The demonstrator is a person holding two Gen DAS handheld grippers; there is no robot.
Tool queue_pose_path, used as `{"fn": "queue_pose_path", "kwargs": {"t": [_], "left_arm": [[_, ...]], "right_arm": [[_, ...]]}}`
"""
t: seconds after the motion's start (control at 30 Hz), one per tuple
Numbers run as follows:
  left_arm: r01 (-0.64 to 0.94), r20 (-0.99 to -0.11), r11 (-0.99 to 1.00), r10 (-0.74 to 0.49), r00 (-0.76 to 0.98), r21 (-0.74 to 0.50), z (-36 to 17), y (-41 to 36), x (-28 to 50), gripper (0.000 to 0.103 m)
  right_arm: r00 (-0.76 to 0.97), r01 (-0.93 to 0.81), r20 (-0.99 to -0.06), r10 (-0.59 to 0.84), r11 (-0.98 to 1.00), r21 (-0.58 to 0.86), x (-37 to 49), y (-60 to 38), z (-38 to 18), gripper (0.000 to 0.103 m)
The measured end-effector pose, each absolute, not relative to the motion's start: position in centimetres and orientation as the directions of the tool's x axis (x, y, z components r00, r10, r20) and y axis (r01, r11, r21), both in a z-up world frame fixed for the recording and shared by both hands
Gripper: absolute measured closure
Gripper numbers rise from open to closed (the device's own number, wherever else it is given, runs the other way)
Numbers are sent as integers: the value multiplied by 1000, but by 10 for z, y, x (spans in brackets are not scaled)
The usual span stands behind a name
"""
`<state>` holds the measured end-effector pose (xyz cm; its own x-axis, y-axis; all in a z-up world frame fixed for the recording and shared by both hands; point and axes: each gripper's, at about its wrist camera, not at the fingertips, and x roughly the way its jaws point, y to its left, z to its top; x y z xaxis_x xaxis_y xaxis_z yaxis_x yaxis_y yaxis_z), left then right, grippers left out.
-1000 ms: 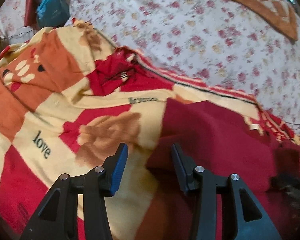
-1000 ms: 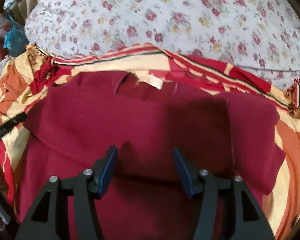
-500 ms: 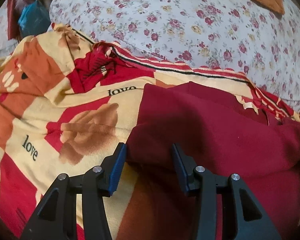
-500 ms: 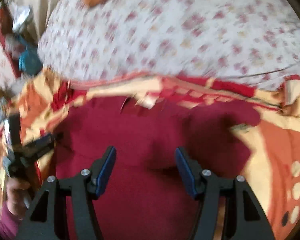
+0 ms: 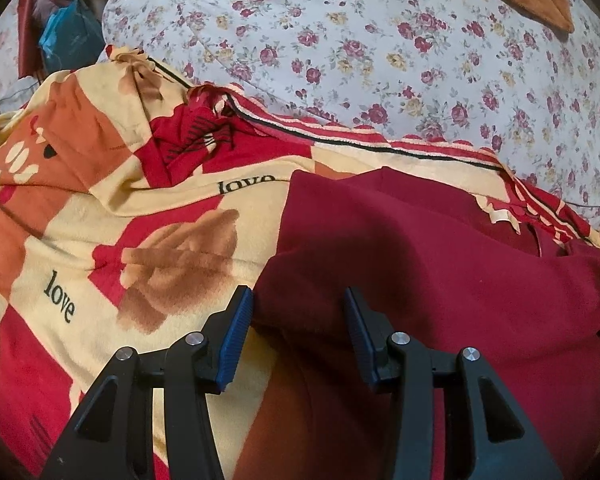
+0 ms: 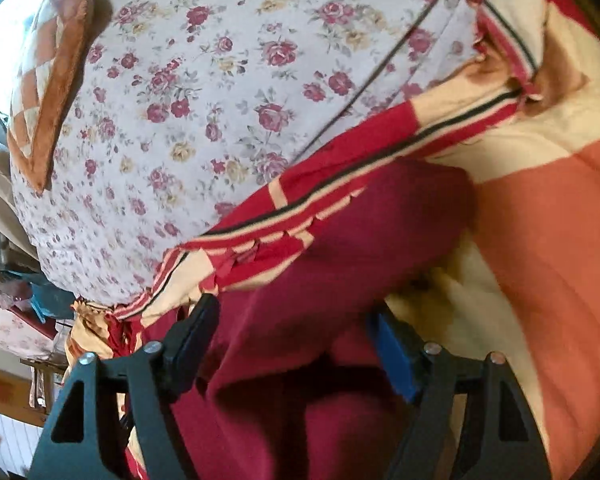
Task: Fold small clothes
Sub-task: 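Grasp the sweatshirt side with the right gripper, fold it over, open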
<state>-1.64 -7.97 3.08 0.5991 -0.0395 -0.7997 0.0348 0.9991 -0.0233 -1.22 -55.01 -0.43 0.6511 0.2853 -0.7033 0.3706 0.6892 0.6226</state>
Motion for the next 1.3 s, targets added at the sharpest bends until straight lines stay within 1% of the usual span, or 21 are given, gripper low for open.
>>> {"fn": "queue_pose_path", "kwargs": {"t": [0.03, 0.1, 0.23, 0.37, 0.43, 0.47, 0.57, 0.67, 0.73, 0.8, 0.87, 0.9, 1.0, 1.07, 1.13, 1.2, 1.23, 1.3], "left_arm": [[35, -800, 999, -40, 599, -24, 31, -79, -16, 78], [34, -800, 999, -44, 599, -30, 31, -78, -16, 78], [30, -801, 999, -52, 597, -43, 32, -77, -15, 78], [27, -799, 998, -59, 599, -53, 36, -77, -17, 78], [24, -796, 998, -65, 602, -63, 38, -76, -18, 78], [21, -794, 997, -67, 604, -68, 39, -75, -19, 78], [14, -791, 997, -72, 607, -80, 42, -73, -20, 78], [6, -786, 996, -77, 613, -93, 44, -68, -21, 78], [0, -781, 995, -81, 619, -103, 46, -66, -22, 78], [-8, -774, 994, -82, 628, -112, 48, -63, -23, 78], [-19, -767, 992, -85, 636, -125, 50, -59, -24, 78], [-25, -764, 991, -87, 640, -134, 52, -56, -24, 78], [-39, -758, 988, -89, 646, -150, 54, -50, -24, 78], [-47, -756, 986, -93, 648, -162, 55, -47, -23, 78], [-53, -753, 983, -100, 650, -177, 55, -44, -23, 78], [-62, -755, 981, -98, 648, -181, 54, -42, -21, 78], [-65, -757, 981, -98, 646, -183, 53, -41, -20, 78], [-69, -763, 980, -102, 639, -189, 51, -40, -17, 78]], "right_arm": [[646, 376, -711, 278, 694, 613, -9, -552, -8, 62], [638, 393, -730, 245, 712, 582, -3, -556, -11, 92], [714, 367, -676, 179, 727, 580, -19, -570, 21, 95], [790, 343, -612, 29, 807, 481, -50, -584, 91, 96], [818, 325, -575, 4, 822, 468, -59, -588, 119, 96], [838, 303, -546, 2, 830, 468, -67, -587, 138, 95], [864, 228, -503, 39, 858, 459, -74, -574, 172, 96], [866, 141, -490, 101, 890, 433, -75, -551, 192, 96], [854, 51, -490, 174, 909, 413, -69, -525, 198, 96], [818, -77, -501, 285, 915, 395, -60, -491, 200, 96], [776, -167, -512, 367, 904, 394, -55, -465, 199, 96], [733, -238, -523, 435, 884, 402, -48, -444, 196, 96], [627, -376, -541, 560, 826, 420, -38, -398, 183, 96], [552, -460, -560, 618, 786, 413, -32, -366, 170, 96], [499, -512, -583, 641, 761, 398, -29, -345, 157, 96], [410, -546, -640, 650, 737, 399, -18, -324, 131, 96], [396, -533, -676, 622, 755, 383, -13, -319, 118, 96], [380, -460, -788, 485, 838, 294, 2, -309, 82, 95]]}}
